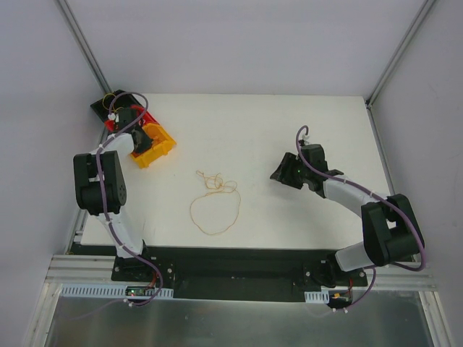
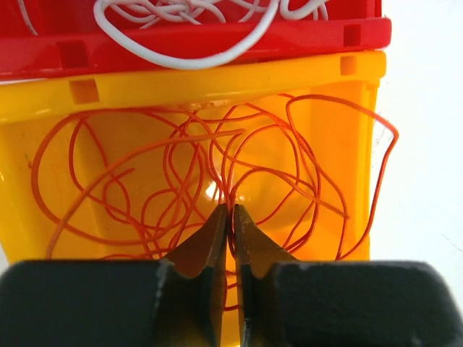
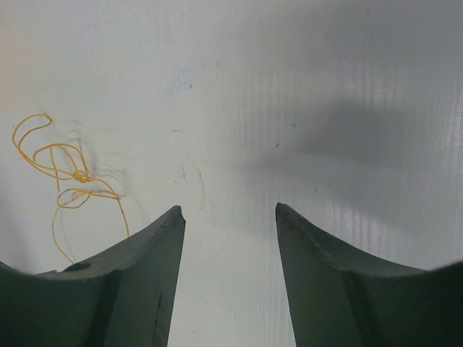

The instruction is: Untangle the cables

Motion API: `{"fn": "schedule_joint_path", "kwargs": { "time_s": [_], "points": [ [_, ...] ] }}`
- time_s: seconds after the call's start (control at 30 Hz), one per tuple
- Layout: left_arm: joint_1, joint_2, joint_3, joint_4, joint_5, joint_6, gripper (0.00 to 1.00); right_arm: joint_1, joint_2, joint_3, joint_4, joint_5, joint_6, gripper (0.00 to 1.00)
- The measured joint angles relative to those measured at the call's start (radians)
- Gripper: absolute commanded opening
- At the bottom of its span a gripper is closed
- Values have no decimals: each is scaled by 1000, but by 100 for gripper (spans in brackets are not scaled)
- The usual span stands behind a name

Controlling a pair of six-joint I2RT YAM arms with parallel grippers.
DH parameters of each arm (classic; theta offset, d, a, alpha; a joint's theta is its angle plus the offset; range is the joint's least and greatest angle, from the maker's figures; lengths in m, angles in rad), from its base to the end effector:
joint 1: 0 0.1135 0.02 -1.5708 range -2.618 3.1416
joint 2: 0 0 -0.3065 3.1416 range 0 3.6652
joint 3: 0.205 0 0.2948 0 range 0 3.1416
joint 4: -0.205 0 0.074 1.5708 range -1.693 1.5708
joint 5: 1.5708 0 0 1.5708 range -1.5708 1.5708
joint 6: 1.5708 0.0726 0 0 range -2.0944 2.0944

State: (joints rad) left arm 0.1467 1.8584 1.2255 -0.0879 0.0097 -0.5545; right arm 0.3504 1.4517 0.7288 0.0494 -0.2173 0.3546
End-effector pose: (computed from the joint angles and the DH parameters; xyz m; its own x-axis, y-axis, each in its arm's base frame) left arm 0.4802 0.0702 0.1883 -0.4819 -0.6034 -0.6353 -0.4619 0.7911 -0.4010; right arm 0.3262 0.1359 0.1815 -0.7207 0.0976 -0.6863 -0.2594 0.8802 0.3975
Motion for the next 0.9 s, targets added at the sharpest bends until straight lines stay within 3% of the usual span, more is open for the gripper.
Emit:
{"fn": "schedule_joint_path", "kwargs": {
  "time_s": [0.17,0.43,0.6,0.67,0.77,0.9],
  "points": [
    [-36,-11,34,-68,-116,58,43,0,0,0,0,-1,0,56],
    [-36,-109,51,-143,-151,102,57,0,0,0,0,-5,0,56],
    [-53,-206,59,-178,-137,125,84,0,1,0,0,-7,0,57],
    [-71,-263,59,-199,-119,140,85,1,1,0,1,-8,-1,58],
    [-108,-362,46,-204,-66,158,76,8,9,2,3,-24,-14,59],
    [-211,-509,-39,-195,121,210,67,39,70,46,-8,-92,-57,60]
  ]
}}
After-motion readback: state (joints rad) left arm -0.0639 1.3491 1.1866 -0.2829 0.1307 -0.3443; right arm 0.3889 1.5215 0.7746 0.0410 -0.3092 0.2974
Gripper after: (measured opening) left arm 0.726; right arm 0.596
